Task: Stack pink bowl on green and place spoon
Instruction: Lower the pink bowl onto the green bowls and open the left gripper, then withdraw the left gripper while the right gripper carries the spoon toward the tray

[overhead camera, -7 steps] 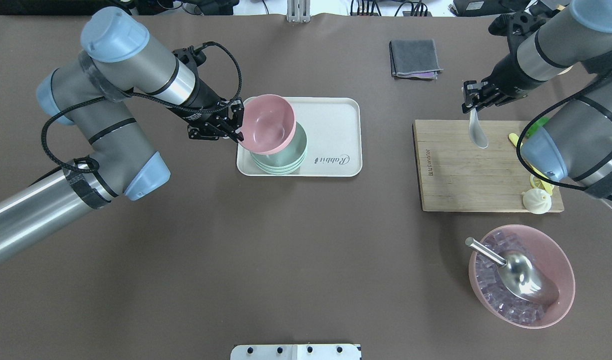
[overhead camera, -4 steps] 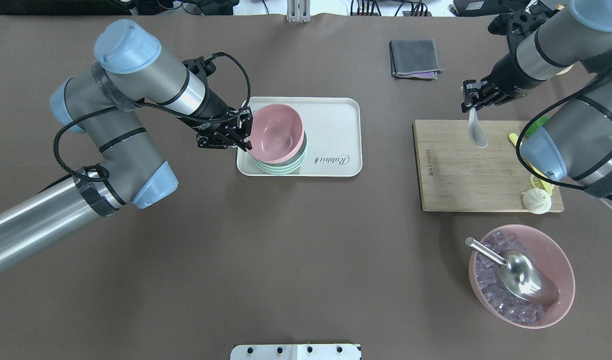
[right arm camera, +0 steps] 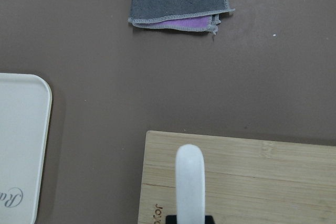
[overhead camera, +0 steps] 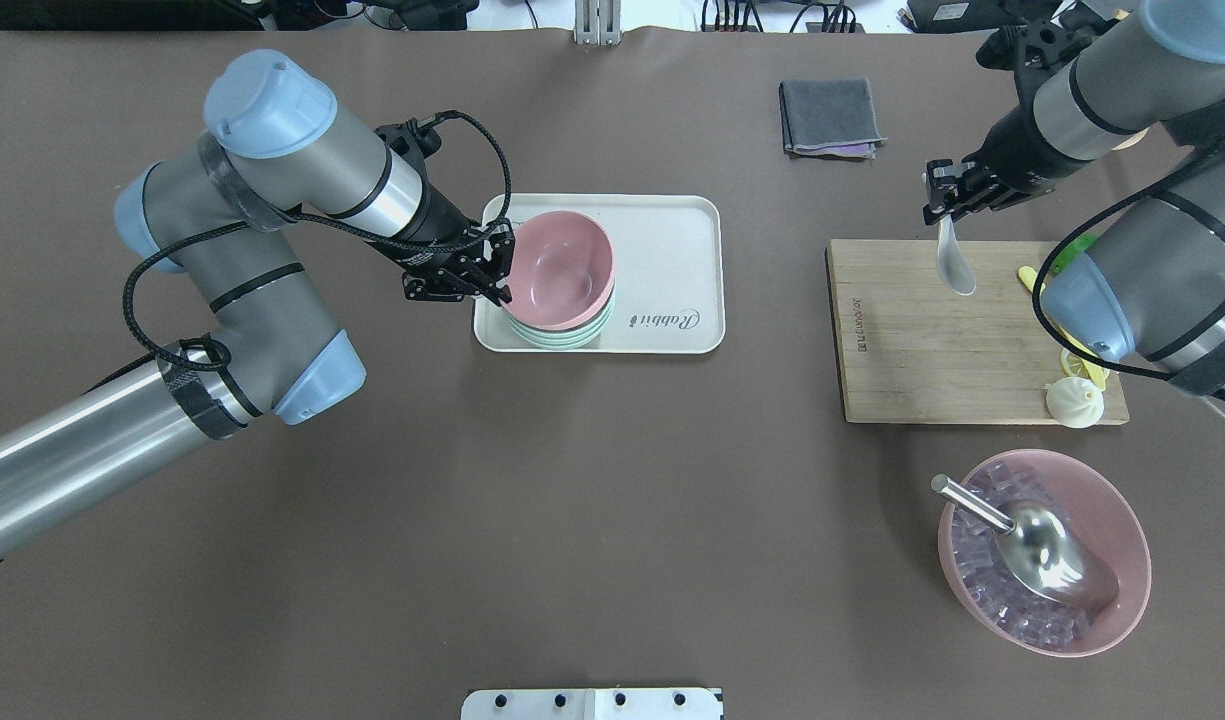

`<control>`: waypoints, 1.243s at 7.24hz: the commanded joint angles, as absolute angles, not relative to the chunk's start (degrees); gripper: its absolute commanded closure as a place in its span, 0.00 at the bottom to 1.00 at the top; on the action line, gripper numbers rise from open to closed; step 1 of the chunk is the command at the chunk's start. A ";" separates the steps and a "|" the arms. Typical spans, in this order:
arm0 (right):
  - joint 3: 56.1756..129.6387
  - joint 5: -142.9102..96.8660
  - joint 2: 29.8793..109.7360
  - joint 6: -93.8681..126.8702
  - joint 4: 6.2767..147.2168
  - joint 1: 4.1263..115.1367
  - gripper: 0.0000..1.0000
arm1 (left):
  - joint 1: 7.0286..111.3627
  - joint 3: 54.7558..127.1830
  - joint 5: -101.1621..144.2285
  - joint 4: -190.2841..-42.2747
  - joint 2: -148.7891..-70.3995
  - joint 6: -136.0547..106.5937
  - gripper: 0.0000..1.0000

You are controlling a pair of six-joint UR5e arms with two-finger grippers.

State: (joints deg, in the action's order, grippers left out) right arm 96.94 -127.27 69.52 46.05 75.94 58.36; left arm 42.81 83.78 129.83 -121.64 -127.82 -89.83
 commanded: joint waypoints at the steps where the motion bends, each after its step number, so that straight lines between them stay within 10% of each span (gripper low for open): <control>1: 96.94 -127.27 69.52 46.05 75.94 58.36 1.00 | 42.80 83.67 129.81 -121.38 -127.79 -89.56 0.24; 2: 96.94 -127.27 69.52 46.05 75.85 58.36 1.00 | 42.89 83.85 129.81 -121.20 -127.88 -89.73 0.03; 6: 99.48 -136.28 62.09 50.51 81.95 62.13 1.00 | 53.82 88.65 136.01 -117.28 -127.37 -94.31 0.02; 9: 99.93 -130.74 50.74 67.65 83.67 51.29 1.00 | 71.57 101.76 136.67 -106.19 -110.37 -65.17 0.03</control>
